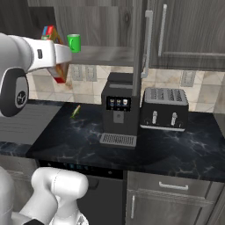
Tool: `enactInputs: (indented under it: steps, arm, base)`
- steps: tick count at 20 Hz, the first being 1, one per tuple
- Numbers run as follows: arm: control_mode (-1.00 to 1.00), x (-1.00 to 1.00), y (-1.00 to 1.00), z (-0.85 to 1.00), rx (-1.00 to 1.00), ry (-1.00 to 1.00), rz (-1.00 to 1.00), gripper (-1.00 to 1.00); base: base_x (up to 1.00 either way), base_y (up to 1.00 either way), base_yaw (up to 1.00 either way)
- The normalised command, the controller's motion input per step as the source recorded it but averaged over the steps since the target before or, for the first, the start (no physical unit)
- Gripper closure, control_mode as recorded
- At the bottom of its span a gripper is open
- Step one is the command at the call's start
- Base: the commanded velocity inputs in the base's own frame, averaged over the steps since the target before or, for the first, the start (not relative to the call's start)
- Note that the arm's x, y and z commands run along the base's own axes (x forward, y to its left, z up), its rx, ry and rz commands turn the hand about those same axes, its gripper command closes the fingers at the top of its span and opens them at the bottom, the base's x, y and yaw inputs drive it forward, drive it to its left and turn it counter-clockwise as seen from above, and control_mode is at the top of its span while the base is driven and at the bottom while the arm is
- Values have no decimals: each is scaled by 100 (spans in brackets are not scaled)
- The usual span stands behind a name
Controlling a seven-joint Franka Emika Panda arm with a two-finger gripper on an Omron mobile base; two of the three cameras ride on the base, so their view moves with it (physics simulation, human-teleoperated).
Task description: Pick the jam and cereal from the counter and place them in the cabinets closest to them.
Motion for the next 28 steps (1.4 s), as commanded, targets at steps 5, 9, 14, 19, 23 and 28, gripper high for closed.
enactInputs:
  steps: [5, 9, 14, 19, 23, 28]
  arm:
    - [-100, 8, 0, 0, 0, 0, 0, 100]
    - [-100, 12, 0, 0, 0, 0, 0, 100]
    - [-100, 15, 0, 0, 0, 0, 0, 100]
    - [-100, 15, 0, 0, 0, 0, 0, 100]
    - [-100, 15, 0, 0, 0, 0, 0, 100]
    - [-100, 16, 0, 0, 0, 0, 0, 100]
  base:
    - [0, 0, 0]
    - [0, 0, 0]
    - [0, 0, 0]
    - [0, 0, 0]
    - [0, 0, 0]
    - [0, 0, 0]
